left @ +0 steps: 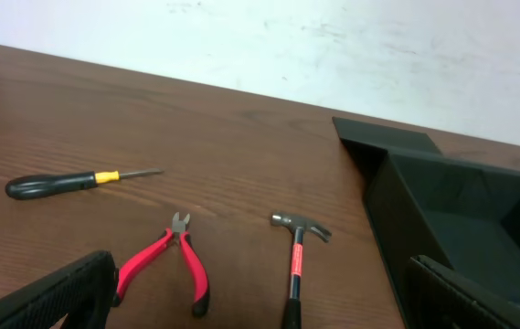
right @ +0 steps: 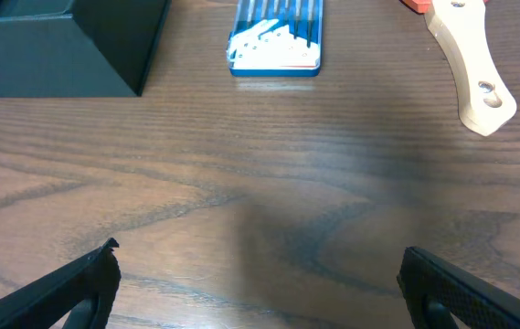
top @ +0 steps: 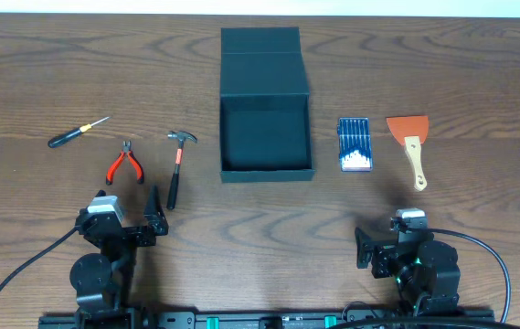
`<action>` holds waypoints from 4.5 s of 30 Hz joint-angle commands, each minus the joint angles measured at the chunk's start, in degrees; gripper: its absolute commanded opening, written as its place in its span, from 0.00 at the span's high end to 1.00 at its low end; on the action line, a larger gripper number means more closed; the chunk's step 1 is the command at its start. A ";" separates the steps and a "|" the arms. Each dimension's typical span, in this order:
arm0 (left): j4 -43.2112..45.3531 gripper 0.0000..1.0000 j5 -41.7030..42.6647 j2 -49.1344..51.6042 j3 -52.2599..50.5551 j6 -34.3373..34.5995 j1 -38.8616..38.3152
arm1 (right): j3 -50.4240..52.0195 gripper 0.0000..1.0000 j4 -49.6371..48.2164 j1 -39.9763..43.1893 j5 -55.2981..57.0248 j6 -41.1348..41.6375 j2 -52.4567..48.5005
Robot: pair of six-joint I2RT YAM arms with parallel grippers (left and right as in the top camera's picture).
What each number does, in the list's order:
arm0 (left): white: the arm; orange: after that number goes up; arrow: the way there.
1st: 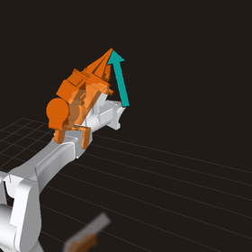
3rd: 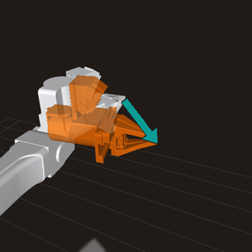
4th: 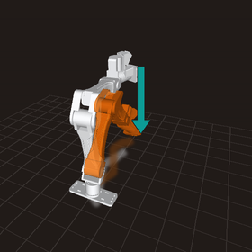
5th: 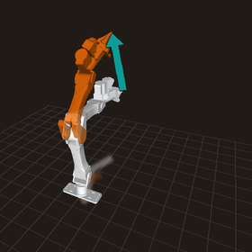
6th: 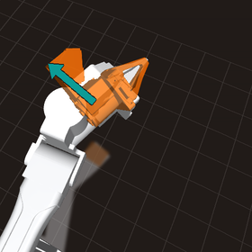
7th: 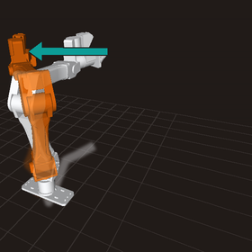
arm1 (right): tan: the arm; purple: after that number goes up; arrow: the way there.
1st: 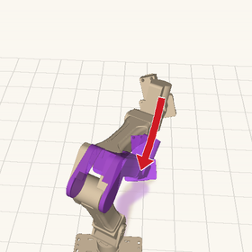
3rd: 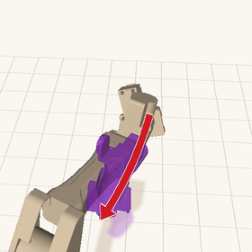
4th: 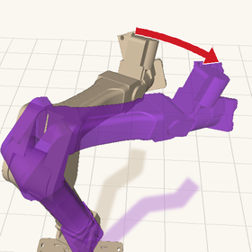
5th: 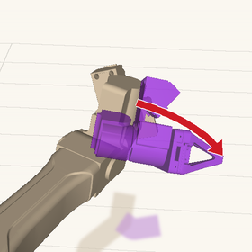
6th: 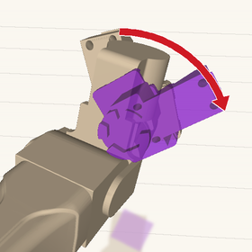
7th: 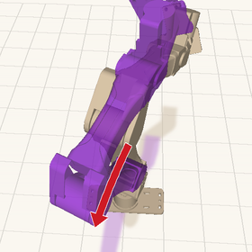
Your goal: Pack container
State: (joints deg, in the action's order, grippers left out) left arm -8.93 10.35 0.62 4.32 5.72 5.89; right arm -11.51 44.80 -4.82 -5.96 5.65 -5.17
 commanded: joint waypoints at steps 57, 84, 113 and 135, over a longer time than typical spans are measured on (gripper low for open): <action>-21.84 0.02 6.84 75.08 62.27 -8.50 -0.07 | -81.79 0.01 9.40 13.42 5.86 -1.70 -92.19; -22.34 0.02 -0.98 82.01 62.23 -8.50 -0.07 | -75.84 0.10 14.80 15.45 10.03 -12.57 -111.21; -22.34 0.02 -0.98 82.01 62.23 -8.50 -0.07 | -63.49 0.33 -5.14 15.45 9.14 -9.05 -111.89; -22.34 0.02 -0.98 82.01 62.23 -8.50 -0.07 | -63.43 0.62 -3.76 15.63 9.16 -7.37 -111.89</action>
State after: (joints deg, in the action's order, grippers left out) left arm -31.11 10.07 82.26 65.41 -1.98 5.89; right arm -75.99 41.06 10.31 2.35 -1.93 -115.79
